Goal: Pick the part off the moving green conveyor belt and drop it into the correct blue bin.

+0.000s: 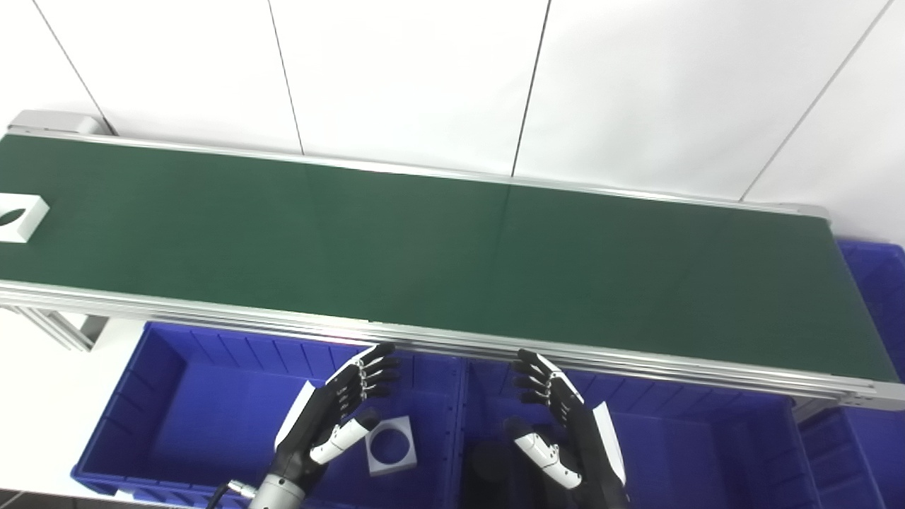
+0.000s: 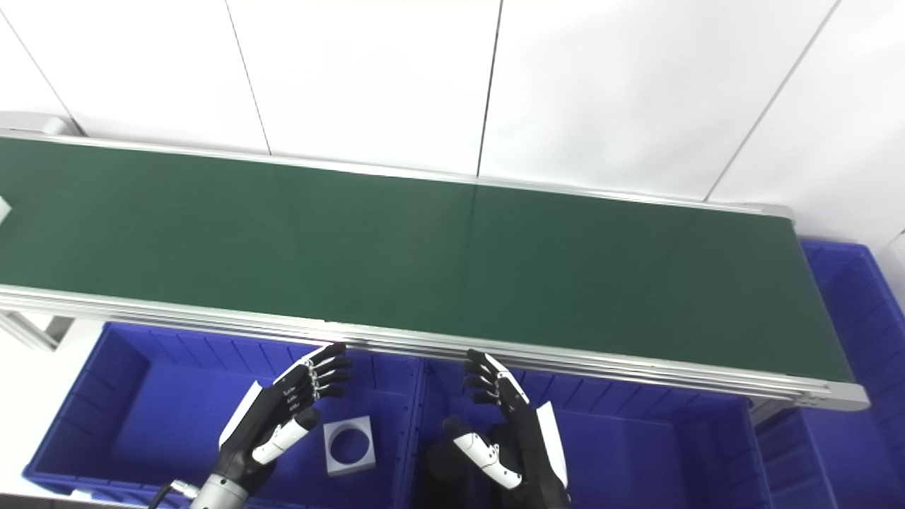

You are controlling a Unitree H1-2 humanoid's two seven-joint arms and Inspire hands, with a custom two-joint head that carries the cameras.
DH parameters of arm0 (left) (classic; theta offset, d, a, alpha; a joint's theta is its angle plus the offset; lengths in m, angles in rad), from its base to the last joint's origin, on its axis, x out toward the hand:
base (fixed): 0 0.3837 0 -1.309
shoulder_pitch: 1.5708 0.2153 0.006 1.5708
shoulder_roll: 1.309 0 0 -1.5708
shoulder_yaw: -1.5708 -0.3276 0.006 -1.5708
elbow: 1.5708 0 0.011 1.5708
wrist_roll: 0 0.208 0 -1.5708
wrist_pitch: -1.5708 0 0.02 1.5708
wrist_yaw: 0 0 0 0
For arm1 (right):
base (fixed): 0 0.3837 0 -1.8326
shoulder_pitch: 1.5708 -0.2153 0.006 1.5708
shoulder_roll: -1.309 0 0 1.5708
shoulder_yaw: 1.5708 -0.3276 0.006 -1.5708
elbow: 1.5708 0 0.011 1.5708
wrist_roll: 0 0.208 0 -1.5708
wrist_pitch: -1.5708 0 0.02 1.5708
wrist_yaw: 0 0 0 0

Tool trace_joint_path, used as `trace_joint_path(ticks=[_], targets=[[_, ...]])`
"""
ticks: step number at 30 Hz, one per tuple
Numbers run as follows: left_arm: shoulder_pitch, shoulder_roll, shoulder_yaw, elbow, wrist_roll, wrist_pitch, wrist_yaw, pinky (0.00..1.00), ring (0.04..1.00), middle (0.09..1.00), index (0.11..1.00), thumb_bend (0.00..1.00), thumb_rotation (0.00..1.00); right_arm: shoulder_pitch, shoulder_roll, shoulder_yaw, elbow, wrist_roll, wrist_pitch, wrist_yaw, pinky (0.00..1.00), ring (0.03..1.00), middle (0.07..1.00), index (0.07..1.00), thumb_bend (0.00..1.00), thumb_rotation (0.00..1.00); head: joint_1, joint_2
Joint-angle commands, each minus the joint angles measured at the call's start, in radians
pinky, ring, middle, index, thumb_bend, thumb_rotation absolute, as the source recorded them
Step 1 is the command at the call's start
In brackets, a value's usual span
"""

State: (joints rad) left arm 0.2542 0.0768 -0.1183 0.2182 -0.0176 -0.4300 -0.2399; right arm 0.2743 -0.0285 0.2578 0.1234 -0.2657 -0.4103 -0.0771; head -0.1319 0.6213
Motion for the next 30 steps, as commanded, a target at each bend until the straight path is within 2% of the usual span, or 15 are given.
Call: trace_joint_path(ticks=[1, 22, 30], targets=[[-0.013, -0.002, 0.003, -0.021, -0.008, -0.04, -0.005, 0.75, 0.796, 0.83, 0.867, 0.82, 0.74, -0.009, 0.002, 0.004, -0.027, 0.008, -0.059, -0.012, 0.69, 0.758, 0.803, 0.842, 0.62, 0.68, 0.002, 0.0], [-0.016, -0.006, 0.007, -0.015, -0.011, -0.04, -0.008, 0.75, 0.794, 0.827, 0.863, 0.82, 0.74, -0.013, -0.004, 0.012, -0.023, 0.009, -0.059, -0.026, 0.68, 0.754, 0.8, 0.846, 0.61, 0.67, 0.004, -0.005], [-0.017, -0.009, 0.004, -0.012, -0.004, -0.04, -0.004, 0.74, 0.792, 0.83, 0.863, 0.81, 0.74, -0.014, -0.008, 0.013, -0.018, 0.007, -0.059, -0.031, 0.68, 0.749, 0.797, 0.844, 0.6, 0.67, 0.026, -0.014]])
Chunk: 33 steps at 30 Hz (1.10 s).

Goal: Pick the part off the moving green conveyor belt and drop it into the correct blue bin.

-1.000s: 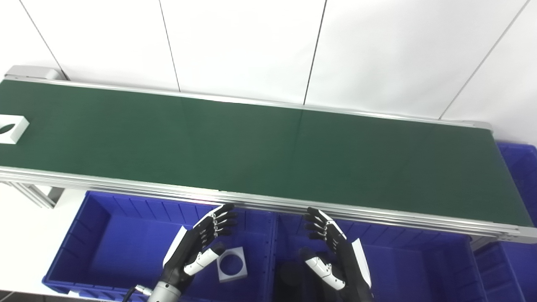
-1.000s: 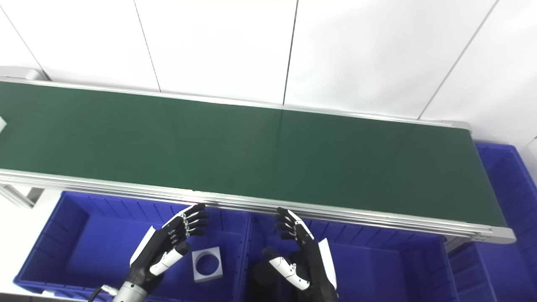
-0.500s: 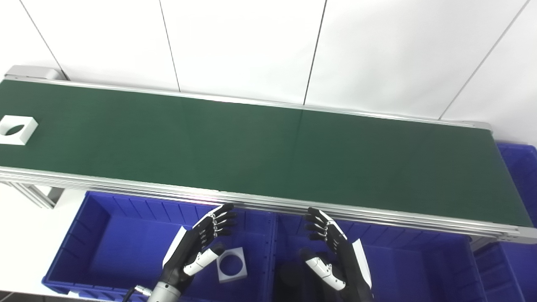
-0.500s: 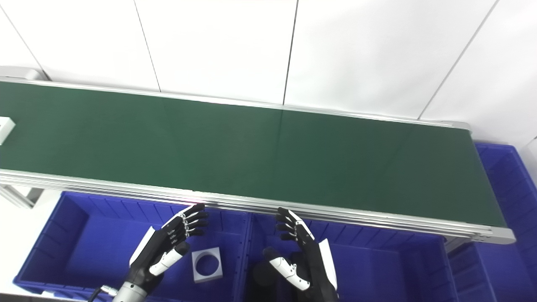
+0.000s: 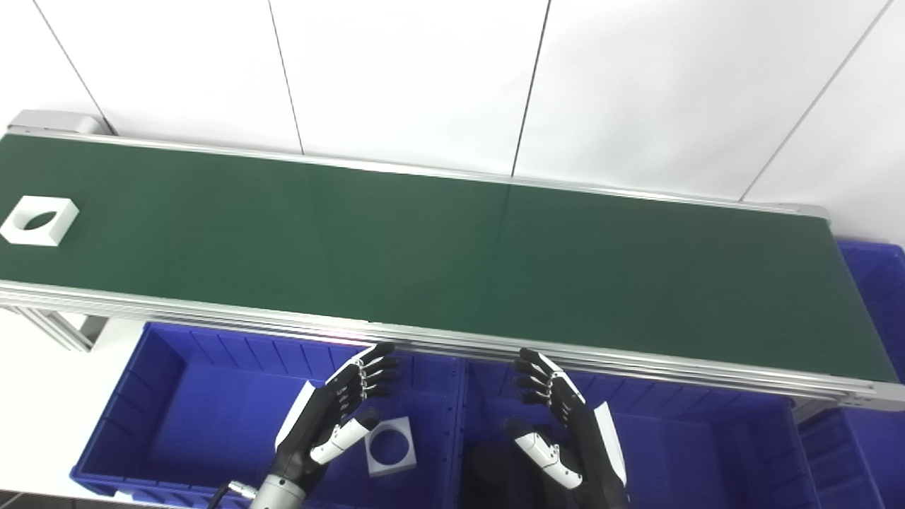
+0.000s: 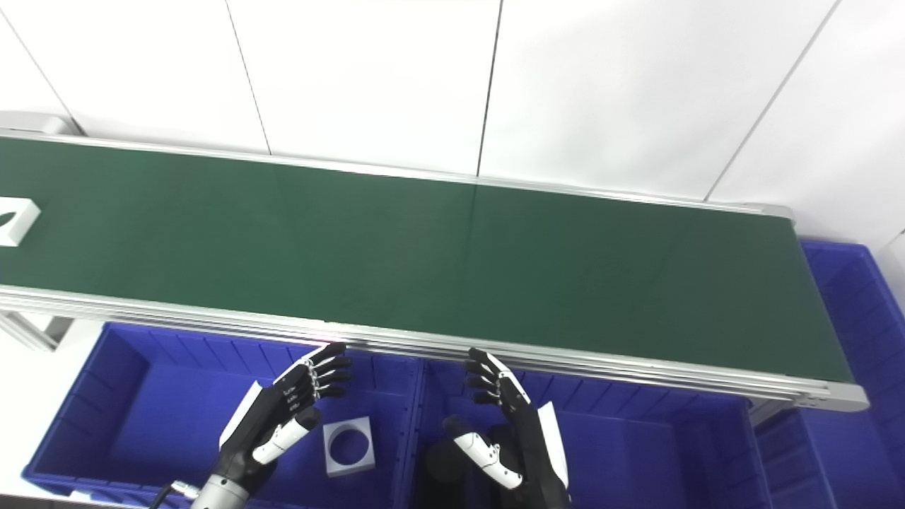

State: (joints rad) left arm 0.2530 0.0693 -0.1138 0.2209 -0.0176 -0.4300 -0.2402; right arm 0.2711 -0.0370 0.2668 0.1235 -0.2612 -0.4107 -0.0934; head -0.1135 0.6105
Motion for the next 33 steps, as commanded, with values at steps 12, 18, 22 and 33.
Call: trace_joint_path(ticks=[12, 18, 22, 33], targets=[[-0.017, -0.006, -0.002, -0.011, -0.001, -0.04, 0.0, 0.73, 0.787, 0.831, 0.867, 0.83, 0.73, -0.014, -0.01, 0.01, -0.017, 0.025, -0.059, -0.017, 0.68, 0.751, 0.792, 0.838, 0.59, 0.65, 0.021, -0.008], [-0.016, -0.008, -0.003, -0.015, -0.002, -0.04, 0.0, 0.73, 0.784, 0.829, 0.865, 0.81, 0.73, -0.014, -0.013, 0.01, -0.02, 0.016, -0.059, -0.022, 0.68, 0.746, 0.789, 0.84, 0.58, 0.64, 0.021, -0.007], [-0.017, -0.01, -0.002, -0.014, -0.002, -0.04, 0.0, 0.73, 0.784, 0.83, 0.864, 0.81, 0.73, -0.014, -0.015, 0.013, -0.019, 0.017, -0.059, -0.025, 0.68, 0.745, 0.79, 0.839, 0.57, 0.64, 0.022, -0.008], [-0.022, -0.011, -0.003, 0.001, 0.001, -0.04, 0.002, 0.73, 0.785, 0.83, 0.86, 0.81, 0.73, -0.022, -0.025, 0.025, -0.007, 0.017, -0.058, -0.046, 0.67, 0.741, 0.791, 0.839, 0.56, 0.64, 0.091, -0.036]])
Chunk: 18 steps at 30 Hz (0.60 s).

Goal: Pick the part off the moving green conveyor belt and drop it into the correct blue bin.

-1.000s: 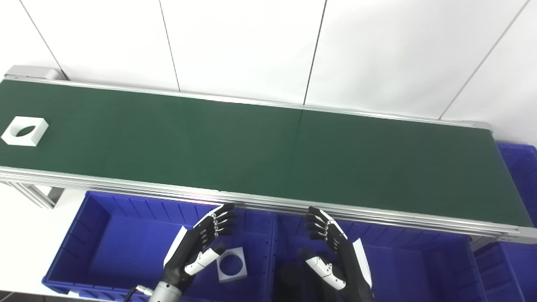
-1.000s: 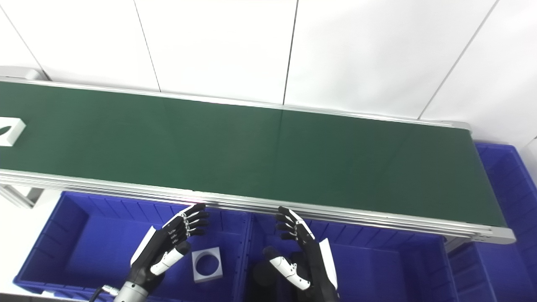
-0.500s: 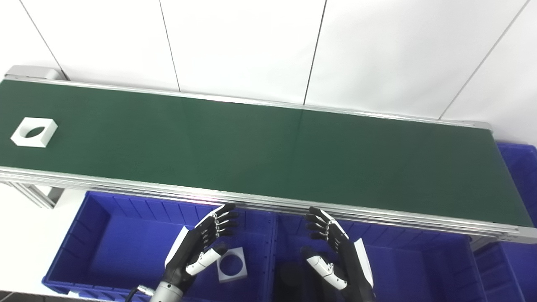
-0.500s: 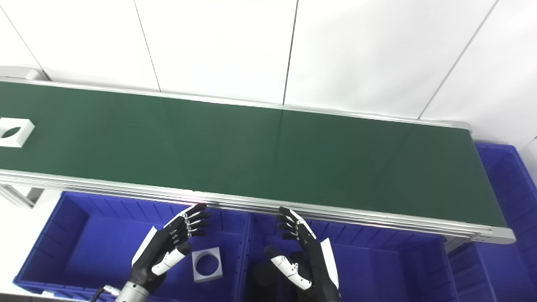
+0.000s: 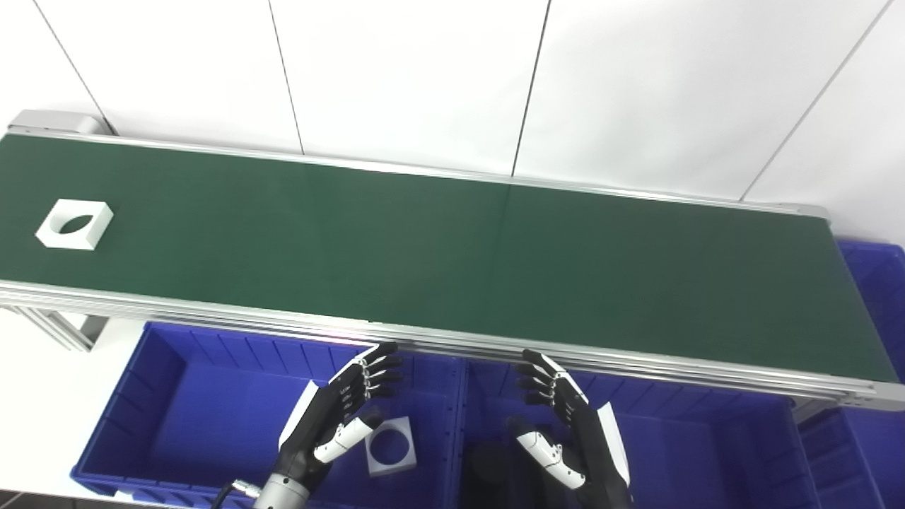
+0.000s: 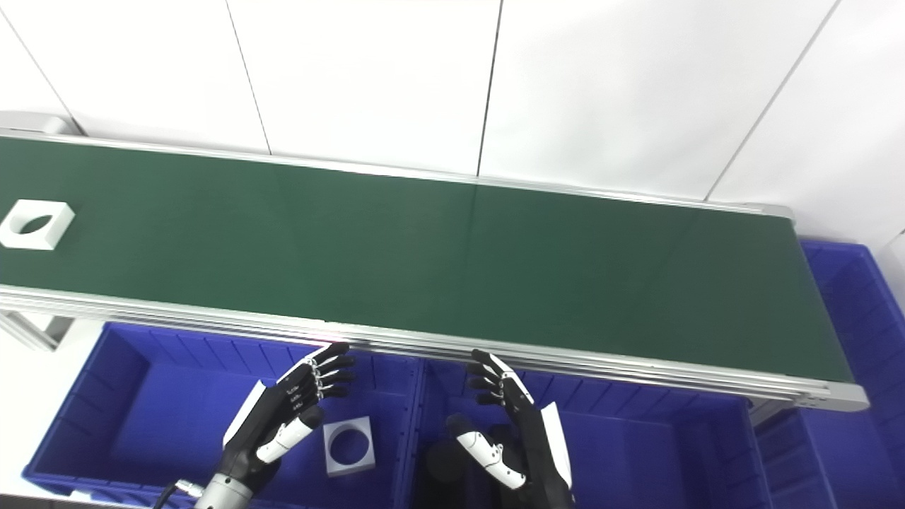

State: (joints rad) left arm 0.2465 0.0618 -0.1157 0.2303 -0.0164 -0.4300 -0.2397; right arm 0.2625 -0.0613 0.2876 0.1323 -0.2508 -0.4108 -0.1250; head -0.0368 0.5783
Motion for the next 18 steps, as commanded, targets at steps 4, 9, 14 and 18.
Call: trace_joint_path(ticks=[4, 9, 14, 18], targets=[[-0.018, -0.007, -0.008, -0.002, 0.012, -0.04, 0.012, 0.72, 0.776, 0.816, 0.843, 0.82, 0.71, -0.012, -0.011, 0.007, -0.016, 0.015, -0.058, -0.015, 0.67, 0.748, 0.799, 0.843, 0.55, 0.66, 0.069, -0.023], [-0.024, -0.01, -0.014, 0.013, 0.019, -0.04, 0.026, 0.71, 0.767, 0.804, 0.828, 0.83, 0.68, -0.011, -0.017, 0.005, -0.011, 0.024, -0.058, -0.017, 0.68, 0.753, 0.804, 0.844, 0.56, 0.69, 0.109, -0.051], [-0.033, -0.008, -0.025, 0.028, 0.026, -0.04, 0.04, 0.7, 0.76, 0.799, 0.822, 0.83, 0.66, -0.019, -0.024, 0.007, 0.004, 0.026, -0.059, -0.026, 0.68, 0.753, 0.805, 0.843, 0.55, 0.7, 0.151, -0.08], [-0.041, -0.006, -0.038, 0.039, 0.039, -0.04, 0.059, 0.68, 0.748, 0.798, 0.821, 0.81, 0.63, -0.031, -0.037, 0.015, 0.024, 0.035, -0.059, -0.038, 0.67, 0.751, 0.806, 0.847, 0.55, 0.72, 0.219, -0.12]])
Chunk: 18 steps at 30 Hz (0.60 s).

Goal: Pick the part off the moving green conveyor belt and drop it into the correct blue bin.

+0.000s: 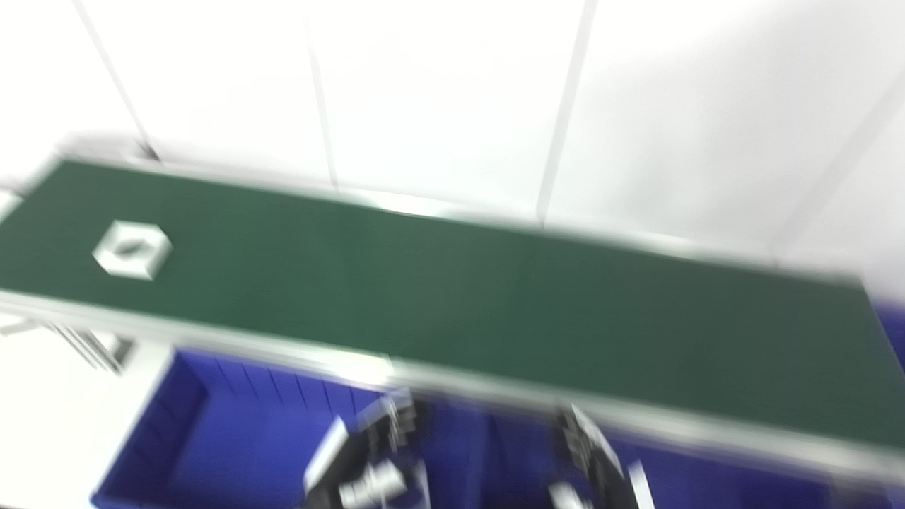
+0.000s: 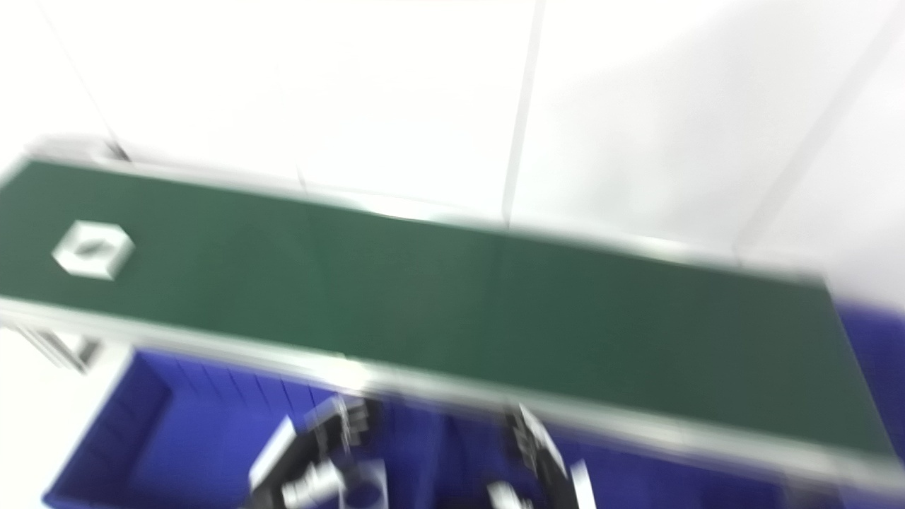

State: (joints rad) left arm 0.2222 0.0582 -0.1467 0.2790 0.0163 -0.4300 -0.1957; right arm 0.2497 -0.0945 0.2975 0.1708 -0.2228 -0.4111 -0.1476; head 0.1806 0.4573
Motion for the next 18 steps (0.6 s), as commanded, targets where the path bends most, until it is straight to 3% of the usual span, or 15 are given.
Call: trace_joint_path(ticks=[1, 8, 18], targets=[[-0.017, -0.003, -0.01, -0.009, 0.008, -0.04, 0.019, 0.68, 0.745, 0.797, 0.818, 0.81, 0.61, -0.021, -0.007, 0.009, -0.01, 0.009, -0.059, -0.021, 0.67, 0.749, 0.805, 0.849, 0.54, 0.72, 0.001, 0.001], [-0.031, -0.004, -0.03, 0.013, 0.013, -0.04, 0.044, 0.66, 0.731, 0.787, 0.804, 0.82, 0.56, -0.04, -0.024, 0.024, 0.025, 0.037, -0.059, -0.037, 0.68, 0.751, 0.809, 0.861, 0.55, 0.75, 0.083, -0.049], [-0.041, 0.012, -0.072, 0.014, 0.04, -0.04, 0.104, 0.64, 0.714, 0.773, 0.793, 0.85, 0.56, -0.045, -0.026, 0.02, 0.034, 0.06, -0.059, -0.026, 0.71, 0.775, 0.828, 0.886, 0.49, 0.75, 0.12, -0.063]])
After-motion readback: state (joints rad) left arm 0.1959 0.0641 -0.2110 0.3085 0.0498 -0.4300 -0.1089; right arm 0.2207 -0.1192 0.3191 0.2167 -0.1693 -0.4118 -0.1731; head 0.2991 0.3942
